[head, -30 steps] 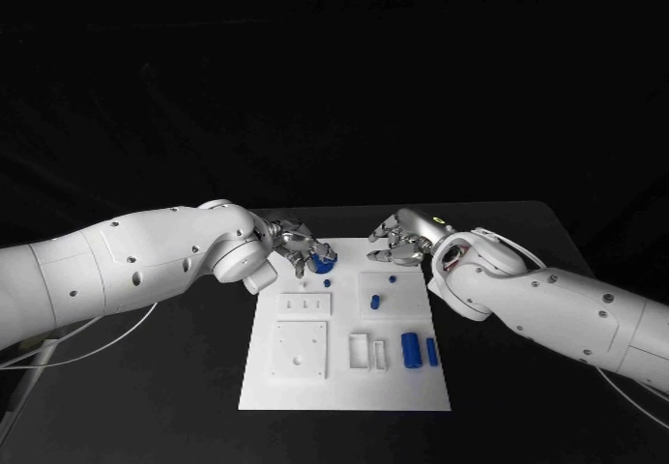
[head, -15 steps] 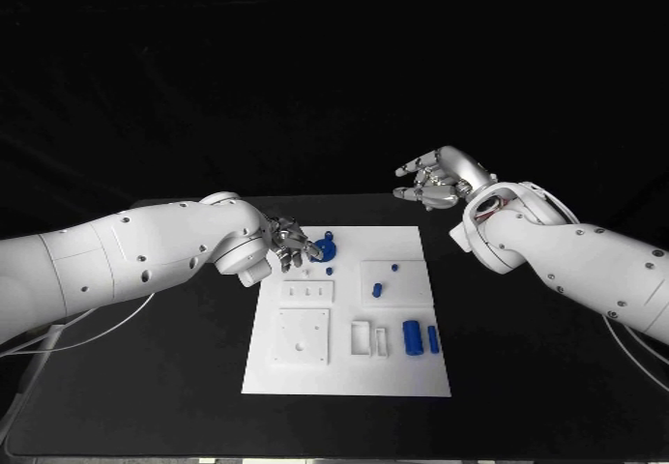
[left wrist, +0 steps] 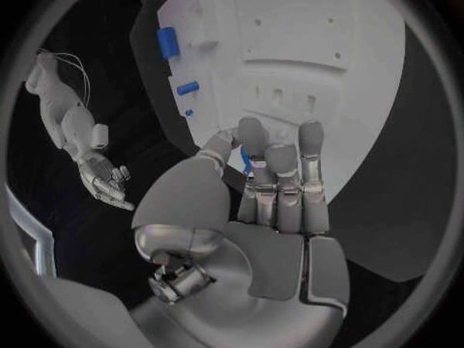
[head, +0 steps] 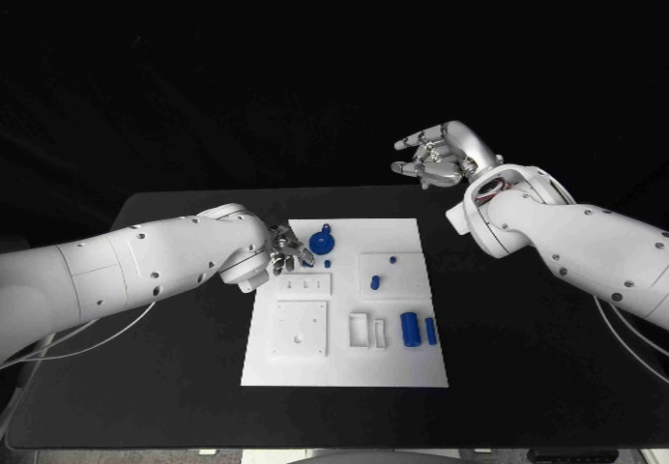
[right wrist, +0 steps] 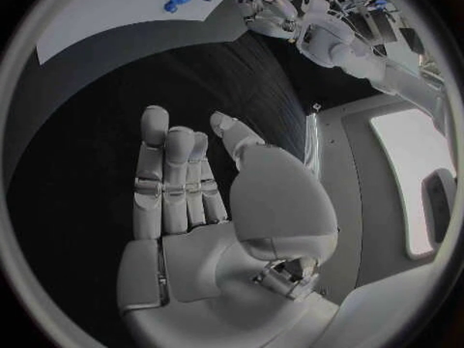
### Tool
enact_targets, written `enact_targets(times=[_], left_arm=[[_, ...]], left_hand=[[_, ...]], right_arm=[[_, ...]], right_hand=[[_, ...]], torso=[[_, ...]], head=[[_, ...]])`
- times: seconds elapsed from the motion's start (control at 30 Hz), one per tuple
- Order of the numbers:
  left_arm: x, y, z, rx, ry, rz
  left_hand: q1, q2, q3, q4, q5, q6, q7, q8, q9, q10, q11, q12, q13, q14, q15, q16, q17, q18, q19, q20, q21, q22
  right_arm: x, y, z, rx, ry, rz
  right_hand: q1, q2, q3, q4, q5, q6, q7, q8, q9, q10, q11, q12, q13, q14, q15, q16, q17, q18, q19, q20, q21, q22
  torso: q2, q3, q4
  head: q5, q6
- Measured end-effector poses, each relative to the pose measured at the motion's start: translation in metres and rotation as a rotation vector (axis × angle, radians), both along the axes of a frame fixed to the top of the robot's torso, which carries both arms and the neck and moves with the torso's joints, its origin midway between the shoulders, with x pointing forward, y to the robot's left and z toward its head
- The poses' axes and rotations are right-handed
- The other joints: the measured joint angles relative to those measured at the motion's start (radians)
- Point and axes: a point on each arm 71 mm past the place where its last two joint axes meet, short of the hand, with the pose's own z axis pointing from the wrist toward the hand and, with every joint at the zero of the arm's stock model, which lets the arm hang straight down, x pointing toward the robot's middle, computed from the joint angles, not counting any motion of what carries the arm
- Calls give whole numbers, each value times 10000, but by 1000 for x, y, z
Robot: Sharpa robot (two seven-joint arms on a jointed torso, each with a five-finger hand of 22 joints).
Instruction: Assemble the parts on the task board
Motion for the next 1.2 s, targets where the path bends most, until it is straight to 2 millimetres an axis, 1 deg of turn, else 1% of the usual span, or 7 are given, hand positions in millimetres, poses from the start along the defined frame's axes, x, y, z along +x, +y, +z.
enact_targets(times=[0.1, 0.13, 0.3, 0.5, 0.83, 0.9, 1.2], left_arm=[[0, -1, -4, 112, -55, 0], [0, -2, -5, 147, -63, 0], [0, -2, -12, 321, -24, 35], [-2, 0, -19, 441, 52, 68], [-4, -1, -22, 498, 159, -53], [-4, -1, -22, 518, 200, -68], [-8, -1, -24, 553, 404, -255]], left_hand=[[-57, 7, 14, -15, 35, 2, -2, 37, 4, 0, 0, 25, -26, 0, 0, 25, -18, 0, 0, 0, 0, 15], [-77, 3, 47, -47, 35, 2, -2, 37, 134, 0, 0, 25, -55, 1, 0, 25, -31, 1, 0, 0, 0, 17], [-139, 10, 42, -105, 36, 8, -8, 37, 138, 0, 0, 25, -127, 18, -14, 25, -48, 0, 0, 0, 0, 17], [-213, -19, 116, -255, 35, 21, -21, 37, 144, 6, 6, 196, -178, 35, -2, 115, 180, 1, 38, 38, 39, 54], [-335, 75, 126, -348, 130, 31, -29, 89, 199, 7, 6, 336, -276, 66, -30, 226, 350, 2, 0, 76, 79, 131], [-340, 81, 136, -357, 130, 31, -30, 89, 199, 7, 6, 336, -289, 67, -30, 225, 350, 2, 0, 76, 79, 131], [-338, 83, 136, -359, 129, 33, -31, 82, 200, 7, 6, 375, -301, 103, 1, 225, 376, 2, 0, 76, 79, 138]], right_arm=[[-1, 2, 1, 92, -7, 49], [-1, 2, 1, 118, -8, 64], [-4, 7, 3, 240, -5, 188], [-5, 9, 4, 315, 11, 254], [-5, 8, 4, 346, 45, 232], [-5, 8, 4, 347, 54, 221], [-4, 7, 3, 346, 94, 164]], right_hand=[[-17, 6, 0, 0, 76, 0, -1, 0, 0, 0, 0, 0, -21, 0, 0, 0, -17, -1, 4, 4, -9, 18], [-69, 14, 0, 0, 76, 0, 0, 0, 0, 0, 0, 0, -24, 0, 0, 0, -21, -1, 4, 4, -39, 22], [-106, -3, 117, -29, 155, -17, -15, 0, 1, -37, -37, 31, -78, -34, -35, 48, -81, -3, 4, 4, -117, 79], [-117, -14, 128, -39, 244, -19, -15, -1, 1, -73, 0, 47, -107, -34, -35, 49, -100, -5, 40, -31, -143, 122], [-116, -15, 127, -40, 309, -19, -15, -1, 1, -72, 0, 47, -121, -34, -35, 49, -117, -7, 40, -32, -196, 161], [-138, 7, 127, -40, 309, -19, -16, -1, 1, -72, 0, 47, -130, -34, -35, 90, -117, -8, 76, 5, -196, 169], [-158, 27, 127, -40, 309, -19, -16, -1, 1, -71, 1, 79, -138, -58, -10, 95, -129, -10, 75, 4, -237, 186]], torso=[[2, -2, 0], [3, -2, 2], [6, 2, 0], [12, -5, 0], [7, -11, 5], [1, -11, 8], [-2, -12, 12]], head=[[0, -16], [0, -23], [14, -55], [-57, -95], [-53, -185], [-51, -205], [-48, -223]])
